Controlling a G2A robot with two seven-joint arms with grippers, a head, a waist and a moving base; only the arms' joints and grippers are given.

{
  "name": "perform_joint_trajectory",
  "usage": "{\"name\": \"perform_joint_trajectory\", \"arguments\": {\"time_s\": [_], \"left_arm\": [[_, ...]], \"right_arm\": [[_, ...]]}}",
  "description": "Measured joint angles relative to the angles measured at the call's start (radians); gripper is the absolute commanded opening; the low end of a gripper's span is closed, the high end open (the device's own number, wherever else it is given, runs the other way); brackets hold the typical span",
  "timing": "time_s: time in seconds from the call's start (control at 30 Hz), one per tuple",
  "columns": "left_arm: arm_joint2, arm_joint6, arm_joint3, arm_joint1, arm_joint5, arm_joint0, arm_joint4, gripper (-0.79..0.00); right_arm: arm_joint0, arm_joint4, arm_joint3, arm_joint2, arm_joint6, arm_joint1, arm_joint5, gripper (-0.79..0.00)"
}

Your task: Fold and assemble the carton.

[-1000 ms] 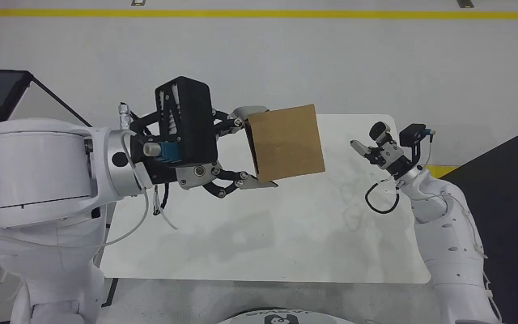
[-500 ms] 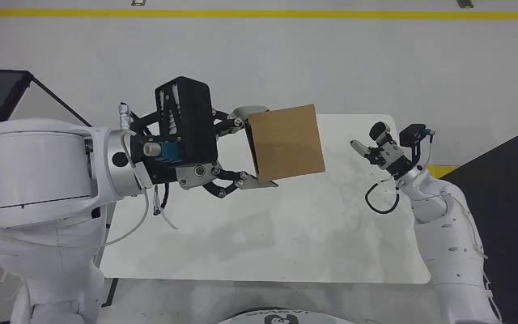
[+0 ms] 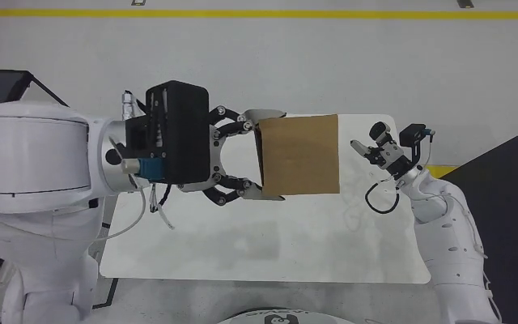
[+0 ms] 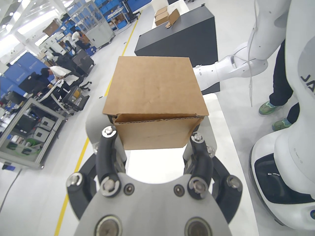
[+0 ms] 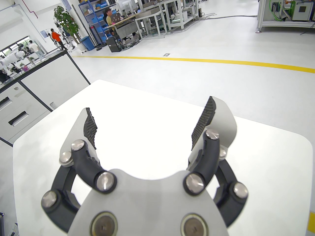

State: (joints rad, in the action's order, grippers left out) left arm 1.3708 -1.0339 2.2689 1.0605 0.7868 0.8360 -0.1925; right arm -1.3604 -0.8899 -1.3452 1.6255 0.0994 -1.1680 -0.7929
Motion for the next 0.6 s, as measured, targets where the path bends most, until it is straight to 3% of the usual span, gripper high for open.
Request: {"name": "perform_joint_trajectory", "arguments": {"time_s": [0.13,0.47,0.6], "left_arm": [[-0.036,0.006,-0.04,-0.026,0.005,-0.046,0.038,-0.785],[-0.036,0.007,-0.041,-0.027,0.006,-0.046,0.038,-0.785],[-0.037,0.038,-0.053,-0.03,-0.046,-0.013,0.036,-0.785]], "right_arm": [[0.0,0.0,0.0,0.0,0.0,0.0,0.0,0.0],[0.0,0.0,0.0,0.0,0.0,0.0,0.0,0.0],[0.0,0.0,0.0,0.0,0.0,0.0,0.0,0.0]]}}
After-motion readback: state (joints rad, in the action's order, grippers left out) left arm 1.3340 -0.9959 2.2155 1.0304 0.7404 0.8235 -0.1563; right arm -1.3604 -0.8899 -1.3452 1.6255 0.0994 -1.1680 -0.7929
